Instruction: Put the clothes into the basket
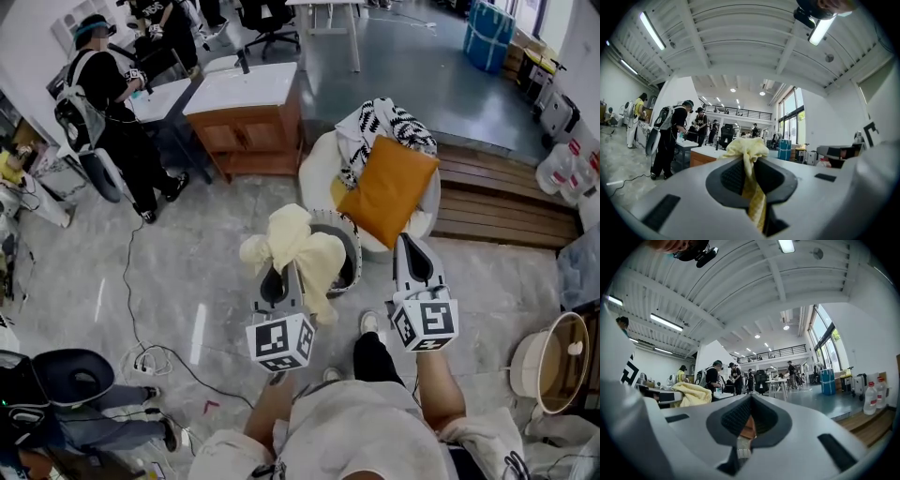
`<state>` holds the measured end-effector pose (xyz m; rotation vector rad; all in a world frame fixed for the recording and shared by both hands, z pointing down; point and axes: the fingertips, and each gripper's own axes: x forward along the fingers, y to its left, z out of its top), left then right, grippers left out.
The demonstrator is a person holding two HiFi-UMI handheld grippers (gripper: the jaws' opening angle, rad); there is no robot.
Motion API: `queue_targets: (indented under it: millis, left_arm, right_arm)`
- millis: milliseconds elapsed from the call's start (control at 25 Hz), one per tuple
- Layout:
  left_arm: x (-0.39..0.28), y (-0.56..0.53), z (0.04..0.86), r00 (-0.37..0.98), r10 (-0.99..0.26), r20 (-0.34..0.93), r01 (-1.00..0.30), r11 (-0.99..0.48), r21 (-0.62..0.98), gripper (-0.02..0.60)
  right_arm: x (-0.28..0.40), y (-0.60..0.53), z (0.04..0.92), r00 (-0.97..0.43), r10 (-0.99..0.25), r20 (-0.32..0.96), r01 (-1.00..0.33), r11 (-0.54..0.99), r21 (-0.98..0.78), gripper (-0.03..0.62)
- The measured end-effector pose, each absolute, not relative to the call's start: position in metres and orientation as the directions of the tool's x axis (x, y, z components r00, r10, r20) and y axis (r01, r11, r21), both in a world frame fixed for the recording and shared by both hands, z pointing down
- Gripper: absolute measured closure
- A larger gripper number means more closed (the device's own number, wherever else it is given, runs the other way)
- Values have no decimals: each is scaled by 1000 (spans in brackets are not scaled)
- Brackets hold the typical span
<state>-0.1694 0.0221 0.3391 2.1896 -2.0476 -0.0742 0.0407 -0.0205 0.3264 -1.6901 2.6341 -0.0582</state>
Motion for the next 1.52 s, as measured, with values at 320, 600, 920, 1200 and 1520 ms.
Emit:
queue_targets:
  millis: [320, 600, 920, 1200, 1520]
  left_arm:
    - [-156, -43, 334, 10, -998, 60, -991, -2, 132, 541]
    - [-133, -103, 333, -14, -998, 62, -992, 22, 123, 541]
    - [-106, -165, 332, -41, -997, 70, -993, 49, 111, 541]
    - [-91, -196, 344, -75, -993, 95, -991, 85, 101, 541]
    - [-101, -220, 379, -83, -986, 146, -989, 100, 111, 541]
  right_arm:
    - [54, -101, 334, -457, -889, 18, -889, 457, 0, 606]
    - [72, -165, 334, -475, -880, 15, -880, 475, 6, 606]
    - [104, -234, 328, -492, -871, -9, -870, 492, -22, 606]
    - [121, -273, 345, -516, -857, 2, -855, 515, -58, 606]
    - [107, -301, 372, -537, -843, 38, -843, 534, -65, 606]
